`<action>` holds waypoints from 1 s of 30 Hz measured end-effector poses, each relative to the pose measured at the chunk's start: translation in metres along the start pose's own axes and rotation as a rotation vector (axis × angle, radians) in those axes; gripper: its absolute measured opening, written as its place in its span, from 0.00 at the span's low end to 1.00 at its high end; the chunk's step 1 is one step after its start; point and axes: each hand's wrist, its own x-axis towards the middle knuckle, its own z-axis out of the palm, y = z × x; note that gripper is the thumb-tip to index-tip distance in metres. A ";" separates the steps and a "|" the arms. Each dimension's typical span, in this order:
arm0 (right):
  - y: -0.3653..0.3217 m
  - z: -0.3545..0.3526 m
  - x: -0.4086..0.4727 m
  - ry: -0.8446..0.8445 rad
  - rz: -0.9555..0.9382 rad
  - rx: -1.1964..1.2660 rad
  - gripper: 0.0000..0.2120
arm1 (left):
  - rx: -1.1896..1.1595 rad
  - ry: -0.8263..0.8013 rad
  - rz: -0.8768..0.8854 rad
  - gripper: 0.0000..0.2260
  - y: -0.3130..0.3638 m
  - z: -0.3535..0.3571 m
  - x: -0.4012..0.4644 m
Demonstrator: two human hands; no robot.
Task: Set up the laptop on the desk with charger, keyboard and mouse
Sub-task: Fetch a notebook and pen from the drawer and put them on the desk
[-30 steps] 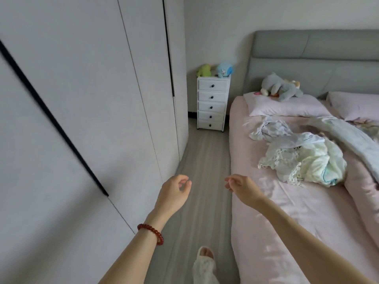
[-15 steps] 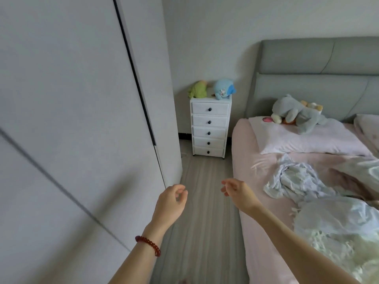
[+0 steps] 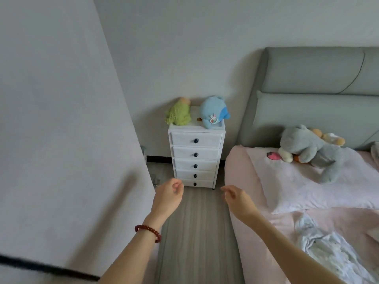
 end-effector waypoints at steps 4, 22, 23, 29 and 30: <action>0.004 -0.021 0.109 0.065 -0.012 -0.061 0.15 | 0.015 -0.017 0.003 0.10 0.013 0.032 0.116; 0.059 0.018 0.505 -0.093 -0.135 -0.814 0.31 | 0.475 0.159 -0.365 0.16 -0.055 0.224 0.474; 0.062 0.021 0.507 -0.085 -0.129 -0.812 0.32 | 0.467 0.164 -0.380 0.15 -0.057 0.229 0.478; 0.074 0.028 0.506 -0.039 -0.175 -0.763 0.33 | 0.216 0.279 -0.460 0.08 -0.059 0.247 0.484; 0.074 0.028 0.506 -0.031 -0.176 -0.756 0.33 | 0.202 0.277 -0.471 0.08 -0.058 0.247 0.482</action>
